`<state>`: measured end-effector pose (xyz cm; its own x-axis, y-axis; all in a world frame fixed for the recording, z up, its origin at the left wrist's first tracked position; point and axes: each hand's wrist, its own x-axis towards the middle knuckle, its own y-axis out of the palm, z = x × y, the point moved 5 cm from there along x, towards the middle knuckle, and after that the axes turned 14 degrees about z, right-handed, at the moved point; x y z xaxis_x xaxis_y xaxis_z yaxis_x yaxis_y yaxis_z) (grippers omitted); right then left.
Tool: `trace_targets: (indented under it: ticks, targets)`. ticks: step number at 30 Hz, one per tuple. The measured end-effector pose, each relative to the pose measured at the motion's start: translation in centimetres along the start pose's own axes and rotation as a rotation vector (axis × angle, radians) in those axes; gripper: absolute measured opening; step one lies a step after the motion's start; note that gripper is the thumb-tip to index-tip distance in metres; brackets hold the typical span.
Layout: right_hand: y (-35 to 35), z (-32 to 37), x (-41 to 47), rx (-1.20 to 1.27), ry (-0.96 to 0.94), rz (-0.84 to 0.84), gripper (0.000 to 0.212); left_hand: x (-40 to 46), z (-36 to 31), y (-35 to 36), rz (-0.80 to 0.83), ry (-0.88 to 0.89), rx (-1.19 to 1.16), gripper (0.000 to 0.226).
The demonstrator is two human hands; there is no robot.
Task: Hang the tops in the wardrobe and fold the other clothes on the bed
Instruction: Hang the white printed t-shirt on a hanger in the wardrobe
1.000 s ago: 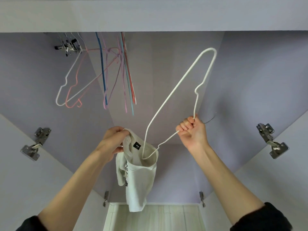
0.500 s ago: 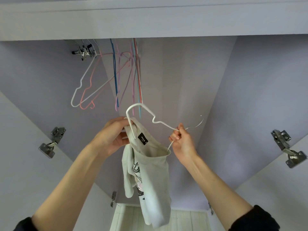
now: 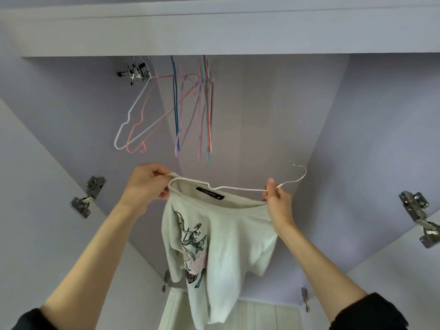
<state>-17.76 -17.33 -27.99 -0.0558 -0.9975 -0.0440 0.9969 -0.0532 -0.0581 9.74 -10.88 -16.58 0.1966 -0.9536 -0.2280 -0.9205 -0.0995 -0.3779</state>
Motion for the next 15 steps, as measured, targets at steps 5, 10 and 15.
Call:
trace_targets:
  ticks: [5, 10, 15]
  targets:
    - [0.1, 3.4, -0.3, -0.223, -0.163, 0.019, 0.049, 0.1, 0.9, -1.7, -0.092, 0.021, 0.259, 0.018]
    - [-0.2, 4.8, -0.6, -0.328, -0.193, 0.017, 0.049, -0.1, 0.7, -2.4, -0.117, 0.045, 0.372, 0.025]
    - [0.0, 5.8, -0.9, -0.470, -0.234, 0.061, 0.049, 0.0, 0.1, -2.6, -0.142, 0.054, 0.462, 0.018]
